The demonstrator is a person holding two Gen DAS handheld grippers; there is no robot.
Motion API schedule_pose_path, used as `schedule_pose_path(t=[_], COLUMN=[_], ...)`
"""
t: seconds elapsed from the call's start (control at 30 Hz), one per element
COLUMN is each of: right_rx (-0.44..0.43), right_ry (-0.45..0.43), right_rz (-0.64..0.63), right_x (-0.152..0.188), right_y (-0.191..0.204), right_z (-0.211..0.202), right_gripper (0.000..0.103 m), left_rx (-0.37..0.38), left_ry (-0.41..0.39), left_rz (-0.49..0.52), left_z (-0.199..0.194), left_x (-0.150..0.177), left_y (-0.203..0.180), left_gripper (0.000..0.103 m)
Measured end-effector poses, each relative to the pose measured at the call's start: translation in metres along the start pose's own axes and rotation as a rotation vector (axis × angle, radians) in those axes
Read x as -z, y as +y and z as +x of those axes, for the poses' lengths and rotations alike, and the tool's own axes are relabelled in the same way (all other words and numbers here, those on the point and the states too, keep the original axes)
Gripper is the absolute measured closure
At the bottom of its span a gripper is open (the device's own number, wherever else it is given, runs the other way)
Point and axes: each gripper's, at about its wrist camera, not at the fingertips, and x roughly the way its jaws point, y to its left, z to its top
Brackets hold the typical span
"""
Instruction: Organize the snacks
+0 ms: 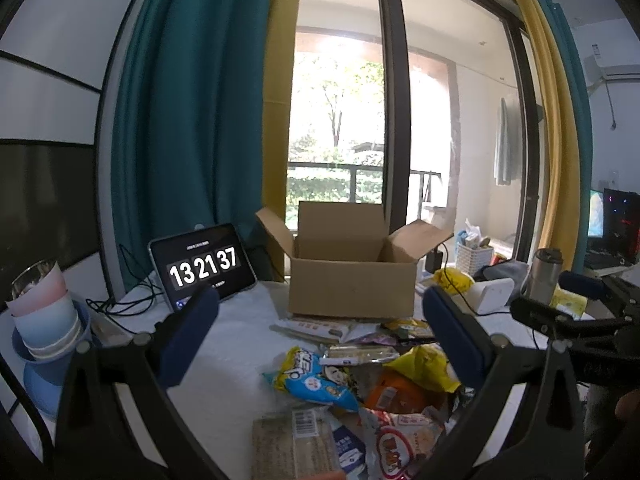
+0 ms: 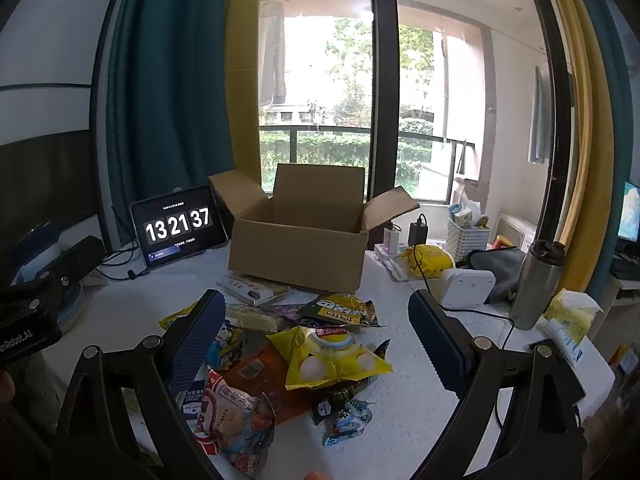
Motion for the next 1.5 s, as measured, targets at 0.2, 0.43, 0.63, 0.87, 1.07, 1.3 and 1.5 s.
schedule_pose_path(t=[0.2, 0.43, 0.63, 0.87, 1.07, 1.3, 1.5], right_rx=[0.001, 0.001, 0.002, 0.000, 0.001, 0.000, 0.000], right_ry=[0.003, 0.007, 0.008, 0.010, 0.015, 0.018, 0.019], right_rz=[-0.003, -0.002, 0.000, 0.002, 0.000, -0.003, -0.002], right_x=[0.0005, 0.0019, 0.0019, 0.0033, 0.0052, 0.0051, 0.0052], right_y=[-0.0004, 0.0001, 0.0008, 0.0001, 0.0012, 0.0026, 0.0023], right_z=[0.0002, 0.0008, 0.0010, 0.0004, 0.0010, 0.0009, 0.0010], right_gripper=[0.008, 0.008, 0.008, 0.008, 0.008, 0.008, 0.008], left_rx=[0.002, 0.006, 0.005, 0.007, 0.000, 0.000, 0.000], left_ry=[-0.001, -0.002, -0.002, 0.000, -0.002, -0.002, -0.001], left_rz=[-0.001, -0.002, -0.005, -0.004, -0.007, -0.008, -0.008], left_z=[-0.0004, -0.0007, -0.0017, -0.0013, -0.0020, -0.0026, -0.0028], left_x=[-0.0001, -0.0005, 0.0007, 0.0003, 0.0009, 0.0014, 0.0018], left_y=[0.0000, 0.0002, 0.0011, 0.0013, 0.0026, 0.0040, 0.0037], left_gripper=[0.000, 0.000, 0.000, 0.000, 0.000, 0.000, 0.000])
